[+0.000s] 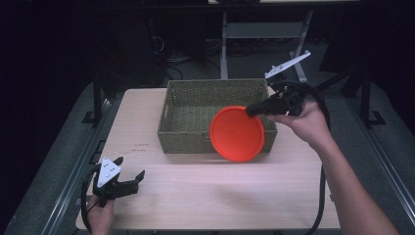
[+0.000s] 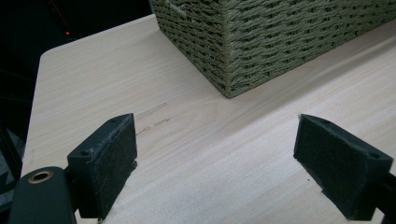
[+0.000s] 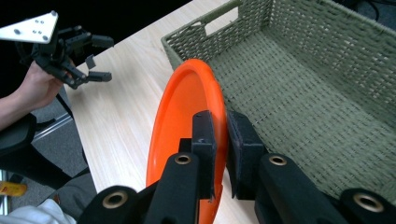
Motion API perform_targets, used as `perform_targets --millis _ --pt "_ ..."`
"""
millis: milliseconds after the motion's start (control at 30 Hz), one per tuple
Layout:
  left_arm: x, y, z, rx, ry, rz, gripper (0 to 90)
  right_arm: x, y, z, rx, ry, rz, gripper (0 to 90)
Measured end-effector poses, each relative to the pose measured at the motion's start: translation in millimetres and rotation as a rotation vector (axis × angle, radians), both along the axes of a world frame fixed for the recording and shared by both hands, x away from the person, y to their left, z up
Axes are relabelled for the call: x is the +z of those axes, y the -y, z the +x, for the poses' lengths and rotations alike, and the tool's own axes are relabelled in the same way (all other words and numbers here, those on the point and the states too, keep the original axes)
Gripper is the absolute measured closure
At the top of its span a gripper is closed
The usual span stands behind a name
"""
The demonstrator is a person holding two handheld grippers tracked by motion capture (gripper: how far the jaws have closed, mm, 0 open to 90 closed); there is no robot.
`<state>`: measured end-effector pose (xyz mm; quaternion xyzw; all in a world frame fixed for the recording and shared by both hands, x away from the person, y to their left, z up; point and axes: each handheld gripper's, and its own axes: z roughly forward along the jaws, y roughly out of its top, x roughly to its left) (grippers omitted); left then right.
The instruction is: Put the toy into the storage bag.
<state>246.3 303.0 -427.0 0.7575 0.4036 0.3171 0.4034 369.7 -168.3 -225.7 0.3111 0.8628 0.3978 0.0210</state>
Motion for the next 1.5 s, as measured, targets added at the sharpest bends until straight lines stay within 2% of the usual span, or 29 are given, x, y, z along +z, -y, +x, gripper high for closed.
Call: perform_targets --millis 267,667,1067,1500 --pt "0.5 -0.4 -0.1 0.001 0.000 -0.001 12.8 13.2 -2.1 13.4 -0.038 0.007 -0.003 82.2" --pt "0.4 -0.7 0.4 0.001 0.001 -0.002 12.8 29.8 -12.7 32.1 -0.067 0.023 -0.015 82.2" --pt "0.6 -3.0 1.7 0.005 0.002 -0.008 12.8 34.5 -15.6 55.4 -0.108 0.008 -0.016 82.2" --pt "0.1 -2.6 2.2 0.008 -0.001 -0.019 12.8 25.9 -12.7 82.7 -0.160 -0.009 -0.002 82.2"
